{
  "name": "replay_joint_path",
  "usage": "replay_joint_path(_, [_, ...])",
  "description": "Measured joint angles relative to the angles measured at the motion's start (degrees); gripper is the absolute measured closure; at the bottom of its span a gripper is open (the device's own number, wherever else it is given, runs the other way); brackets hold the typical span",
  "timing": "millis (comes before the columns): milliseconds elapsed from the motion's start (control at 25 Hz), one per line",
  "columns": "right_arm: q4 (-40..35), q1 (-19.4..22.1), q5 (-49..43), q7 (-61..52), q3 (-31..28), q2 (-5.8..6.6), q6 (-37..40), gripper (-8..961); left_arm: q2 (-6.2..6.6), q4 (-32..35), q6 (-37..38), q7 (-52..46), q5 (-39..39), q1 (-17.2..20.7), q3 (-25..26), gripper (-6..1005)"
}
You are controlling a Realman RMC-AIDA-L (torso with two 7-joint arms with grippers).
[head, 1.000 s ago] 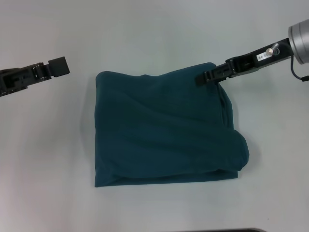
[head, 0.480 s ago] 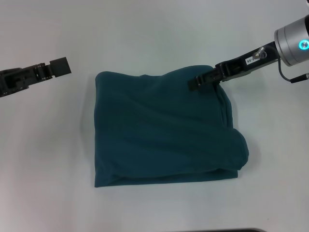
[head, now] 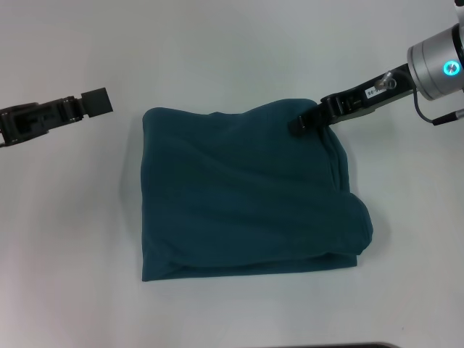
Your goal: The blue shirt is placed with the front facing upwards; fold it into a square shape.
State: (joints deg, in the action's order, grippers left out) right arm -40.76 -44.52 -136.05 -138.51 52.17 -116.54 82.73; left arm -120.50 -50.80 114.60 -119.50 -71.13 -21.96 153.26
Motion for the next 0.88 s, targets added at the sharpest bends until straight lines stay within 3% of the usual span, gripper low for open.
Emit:
replay_joint_path(320, [-0.81, 0.10, 0.21, -1.77, -0.38, 0.52, 0.44, 541, 0.07, 0.12, -0.09, 0.21, 0.03, 0.32, -0.07, 127])
replay_joint_path(440, [-0.80, -0.13, 0.16, -1.91, -0.34, 0.60, 0.50, 787, 0.09, 0.18, -0.12, 0.23, 0.03, 0.41, -0.07, 127])
replay_joint_path(680, [-0.78, -0.71, 0.04, -2.54, 0.02, 0.63, 0.55, 953, 0.13, 0.18, -0.17, 0.23, 0.03, 0.43, -0.07, 127])
replay_joint_path(880, [-0.90, -0.83, 0.05, -2.93, -0.29, 1.09, 1.22, 953, 0.21, 0.18, -0.17, 0.23, 0.03, 0.65, -0.06, 127])
